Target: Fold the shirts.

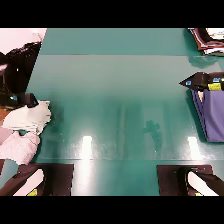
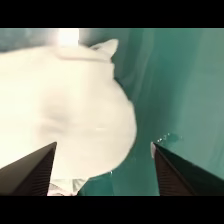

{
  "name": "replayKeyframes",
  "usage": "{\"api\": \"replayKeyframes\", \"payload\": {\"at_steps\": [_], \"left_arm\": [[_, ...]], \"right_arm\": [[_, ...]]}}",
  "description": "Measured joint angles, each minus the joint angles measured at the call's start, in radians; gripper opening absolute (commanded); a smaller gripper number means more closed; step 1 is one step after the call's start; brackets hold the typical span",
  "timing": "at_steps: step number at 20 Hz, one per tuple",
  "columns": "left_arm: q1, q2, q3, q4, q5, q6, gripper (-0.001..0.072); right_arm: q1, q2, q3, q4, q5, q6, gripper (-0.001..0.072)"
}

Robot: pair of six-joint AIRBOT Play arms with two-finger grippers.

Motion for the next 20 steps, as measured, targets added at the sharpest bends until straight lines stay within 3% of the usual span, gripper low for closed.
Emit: {"api": "replayKeyframes", "payload": {"at_steps": [5, 6, 7, 8, 10, 11, 12, 17, 20], "left_arm": [[0.026, 0.006, -0.175, 0.027, 0.134, -0.050, 0.0705], [0.028, 0.007, -0.191, 0.032, 0.142, -0.055, 0.0636], [0.029, 0.007, -0.203, 0.040, 0.153, -0.059, 0.0434], [0.030, 0.007, -0.212, 0.047, 0.157, -0.062, 0.0360], [0.031, 0.007, -0.223, 0.052, 0.163, -0.065, 0.0355], [0.032, 0.007, -0.227, 0.056, 0.164, -0.066, 0.0254], [0.032, 0.007, -0.229, 0.057, 0.166, -0.068, 0.0037], [0.032, 0.014, -0.175, 0.025, 0.128, -0.068, 0.0026], [0.003, 0.046, -0.022, -0.029, 0.065, -0.067, 0.0026]], "right_arm": [[0.000, 0.000, 0.000, 0.000, 0.000, 0.000, 0.0020], [0.000, 0.000, 0.000, 0.000, 0.000, 0.000, 0.0020], [0.000, 0.000, 0.000, 0.000, 0.000, 0.000, 0.0020], [0.000, 0.000, 0.000, 0.000, 0.000, 0.000, 0.0020], [0.000, 0.000, 0.000, 0.000, 0.000, 0.000, 0.0020], [0.000, 0.000, 0.000, 0.000, 0.000, 0.000, 0.0020], [0.000, 0.000, 0.000, 0.000, 0.000, 0.000, 0.0020], [0.000, 0.000, 0.002, 0.000, 0.000, 0.000, 0.0020], [0.000, 0.000, 0.043, 0.003, 0.000, 0.000, 0.0020]]}}
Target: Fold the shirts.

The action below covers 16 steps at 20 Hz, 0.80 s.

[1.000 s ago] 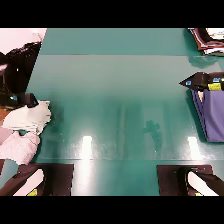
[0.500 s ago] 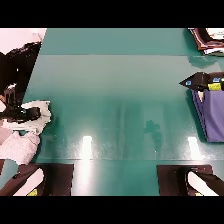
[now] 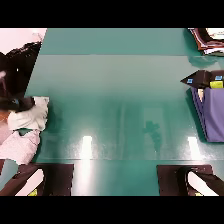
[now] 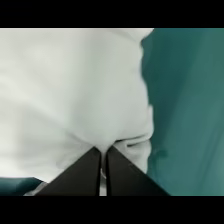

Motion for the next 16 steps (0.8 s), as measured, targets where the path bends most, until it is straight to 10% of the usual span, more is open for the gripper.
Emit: {"api": "replayKeyframes", "payload": {"at_steps": [8, 16], "left_arm": [[-0.427, 0.040, 0.632, -0.019, -0.159, -0.011, 0.0024], [-0.849, -0.231, 0.786, -0.010, -0.151, -0.021, 0.0099]], "right_arm": [[0.000, 0.000, 0.277, 0.004, -0.073, 0.000, 0.0020], [0.000, 0.000, 0.396, 0.003, -0.085, 0.000, 0.0020]]}}
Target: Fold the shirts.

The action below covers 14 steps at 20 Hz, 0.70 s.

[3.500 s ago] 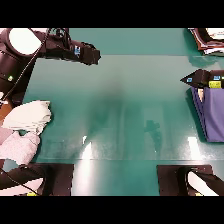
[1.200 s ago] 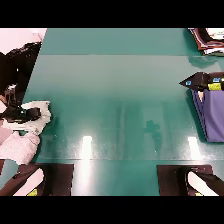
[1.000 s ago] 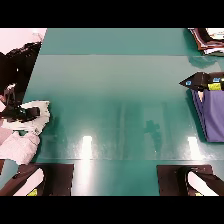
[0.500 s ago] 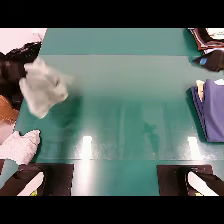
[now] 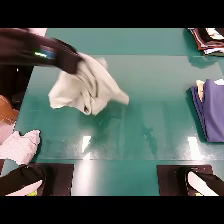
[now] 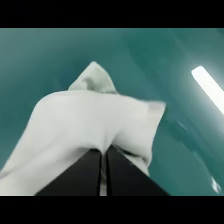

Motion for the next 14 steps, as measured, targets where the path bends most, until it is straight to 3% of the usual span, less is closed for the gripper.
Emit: {"api": "replayKeyframes", "payload": {"at_steps": [1, 2, 7, 11, 14], "left_arm": [[-0.039, -0.051, 0.003, -0.014, 0.009, 0.011, 0.0396], [-0.073, -0.106, 0.006, -0.035, 0.023, 0.024, 0.0558], [-0.099, -0.257, 0.012, -0.059, -0.006, 0.053, 0.0536], [0.047, -0.262, -0.022, -0.064, -0.114, 0.056, 0.0536], [0.166, -0.219, -0.182, -0.119, -0.132, 0.054, 0.0536]], "right_arm": [[0.000, 0.000, 0.003, 0.000, 0.008, 0.000, 0.0020], [0.000, 0.000, 0.006, -0.001, 0.013, 0.000, 0.0020], [0.000, 0.000, 0.010, -0.001, 0.055, 0.000, 0.0020], [0.000, 0.000, 0.011, -0.001, 0.072, 0.000, 0.0020], [0.000, 0.000, 0.011, -0.001, 0.076, 0.000, 0.0020]]}}
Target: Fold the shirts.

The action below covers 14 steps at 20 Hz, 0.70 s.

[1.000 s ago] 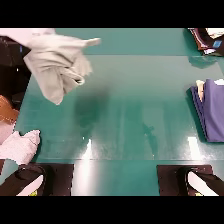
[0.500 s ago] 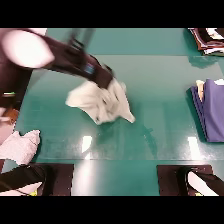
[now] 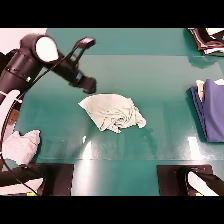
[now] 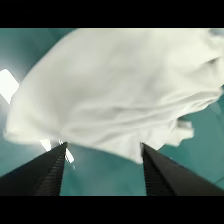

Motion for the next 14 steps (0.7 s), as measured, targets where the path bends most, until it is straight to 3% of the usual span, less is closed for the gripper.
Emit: {"api": "replayKeyframes", "payload": {"at_steps": [5, 10, 14], "left_arm": [[0.084, 0.089, -0.438, -0.246, 0.152, 0.011, 0.0536], [0.104, 0.112, -0.785, -0.605, 0.352, 0.139, 0.0536], [0.106, 0.114, -0.890, -0.767, 0.452, 0.220, 0.0536]], "right_arm": [[0.000, 0.000, 0.000, 0.000, 0.002, 0.000, 0.0020], [0.000, 0.000, 0.000, 0.000, 0.002, 0.000, 0.0020], [0.000, 0.000, 0.000, 0.000, 0.002, 0.000, 0.0020]]}}
